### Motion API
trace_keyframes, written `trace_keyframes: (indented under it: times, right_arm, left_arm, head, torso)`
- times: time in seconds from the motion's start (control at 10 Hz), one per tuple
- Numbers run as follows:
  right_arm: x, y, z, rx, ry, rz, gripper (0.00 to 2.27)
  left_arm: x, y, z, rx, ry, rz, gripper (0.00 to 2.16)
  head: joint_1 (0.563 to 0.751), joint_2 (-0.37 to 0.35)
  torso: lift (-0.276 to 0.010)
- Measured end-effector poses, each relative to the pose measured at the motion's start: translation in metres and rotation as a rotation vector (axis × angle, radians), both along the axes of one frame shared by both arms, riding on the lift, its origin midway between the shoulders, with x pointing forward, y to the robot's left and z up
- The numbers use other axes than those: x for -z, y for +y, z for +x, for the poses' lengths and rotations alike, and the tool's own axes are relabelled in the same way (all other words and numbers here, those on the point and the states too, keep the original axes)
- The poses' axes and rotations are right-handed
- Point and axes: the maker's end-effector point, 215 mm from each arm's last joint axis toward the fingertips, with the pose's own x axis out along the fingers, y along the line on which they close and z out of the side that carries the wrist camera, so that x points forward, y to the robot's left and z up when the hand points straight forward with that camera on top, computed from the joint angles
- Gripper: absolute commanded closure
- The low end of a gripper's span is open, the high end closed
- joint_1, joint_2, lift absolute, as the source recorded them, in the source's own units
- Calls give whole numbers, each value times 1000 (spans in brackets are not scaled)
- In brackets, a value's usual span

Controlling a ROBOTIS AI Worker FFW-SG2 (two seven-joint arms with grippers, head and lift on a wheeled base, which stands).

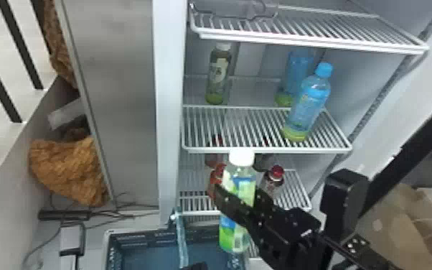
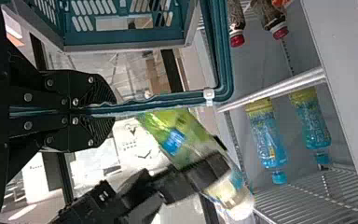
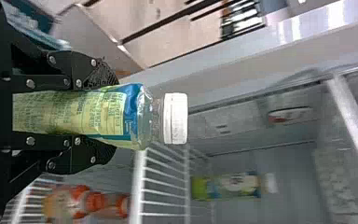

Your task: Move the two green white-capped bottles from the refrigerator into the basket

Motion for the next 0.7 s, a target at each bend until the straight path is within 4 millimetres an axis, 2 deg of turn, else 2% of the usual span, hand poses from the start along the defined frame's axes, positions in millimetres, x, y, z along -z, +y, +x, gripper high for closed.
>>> trace_keyframes:
  times: [0.3,0.7]
  right_arm:
    - [33,-8,-21,-6,144,-51,892]
    - [75,-9,-34,-34,273,-50,892]
  left_arm:
    - [0,0,0,3,-1,1,1177]
    - [0,-2,-1,9,-1,3,1179]
  head:
    - [695,-214]
    - [695,-225]
  torso:
    - [-4]
    - [-4]
